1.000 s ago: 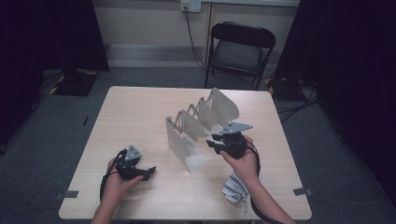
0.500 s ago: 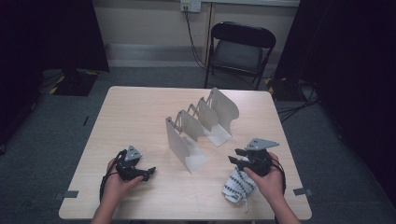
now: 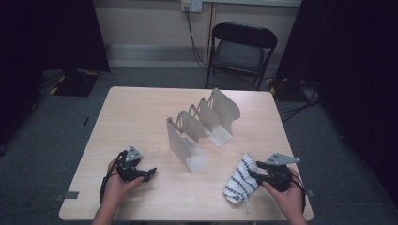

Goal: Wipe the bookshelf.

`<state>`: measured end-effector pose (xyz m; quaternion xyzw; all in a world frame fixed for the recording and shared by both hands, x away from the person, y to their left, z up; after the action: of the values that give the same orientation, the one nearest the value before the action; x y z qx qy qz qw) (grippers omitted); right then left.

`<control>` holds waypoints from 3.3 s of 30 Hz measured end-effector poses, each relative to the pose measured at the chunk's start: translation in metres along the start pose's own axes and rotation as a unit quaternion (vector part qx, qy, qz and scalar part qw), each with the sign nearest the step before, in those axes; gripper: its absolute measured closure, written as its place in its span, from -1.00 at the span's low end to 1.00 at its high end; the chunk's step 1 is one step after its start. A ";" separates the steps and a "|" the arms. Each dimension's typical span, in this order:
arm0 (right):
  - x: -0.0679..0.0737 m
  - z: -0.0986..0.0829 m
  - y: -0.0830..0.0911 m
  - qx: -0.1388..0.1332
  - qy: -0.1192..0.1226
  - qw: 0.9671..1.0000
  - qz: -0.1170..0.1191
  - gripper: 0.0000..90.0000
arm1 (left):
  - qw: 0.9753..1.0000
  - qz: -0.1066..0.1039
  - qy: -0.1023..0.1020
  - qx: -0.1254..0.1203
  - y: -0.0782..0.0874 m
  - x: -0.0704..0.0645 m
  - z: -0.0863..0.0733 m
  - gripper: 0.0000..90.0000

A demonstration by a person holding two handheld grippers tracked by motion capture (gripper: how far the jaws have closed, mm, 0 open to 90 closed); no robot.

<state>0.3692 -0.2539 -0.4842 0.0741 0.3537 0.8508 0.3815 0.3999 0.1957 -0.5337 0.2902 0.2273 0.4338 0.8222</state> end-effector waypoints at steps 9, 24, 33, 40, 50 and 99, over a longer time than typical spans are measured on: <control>-0.015 -0.021 -0.015 0.045 0.001 0.999 -0.029 0.22 | 1.000 0.002 0.001 0.000 0.000 0.000 0.000 -0.65; -0.017 0.036 -0.075 0.023 0.017 0.999 -0.015 0.10 | 1.000 0.002 0.003 -0.001 0.000 0.000 0.000 -0.65; -0.001 0.039 -0.052 -0.009 0.006 1.000 0.004 -0.11 | 1.000 0.002 0.004 -0.001 0.000 0.000 0.000 -0.66; 0.021 0.015 -0.034 0.010 0.023 0.999 0.022 -0.08 | 1.000 0.003 0.004 -0.002 0.000 0.000 0.000 -0.65; 0.040 0.022 -0.063 0.012 0.020 0.997 0.072 0.23 | 1.000 0.002 0.007 -0.001 -0.001 0.000 0.000 -0.65; 0.058 0.050 -0.078 0.006 0.061 0.995 0.078 -0.01 | 1.000 0.001 0.008 -0.002 -0.001 0.000 0.000 -0.65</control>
<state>0.3949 -0.1499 -0.5065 0.0515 0.3742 0.8789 0.2913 0.4007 0.1956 -0.5338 0.2858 0.2328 0.4374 0.8202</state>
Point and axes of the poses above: each handheld gripper's, and its own axes: y roughly backward along the jaws, z roughly out of its top, x roughly to its left, the point moved 5 cm from there along -y, roughly forward along the jaws, and after that the axes turned 10 degrees about y, right-handed, at the moved point
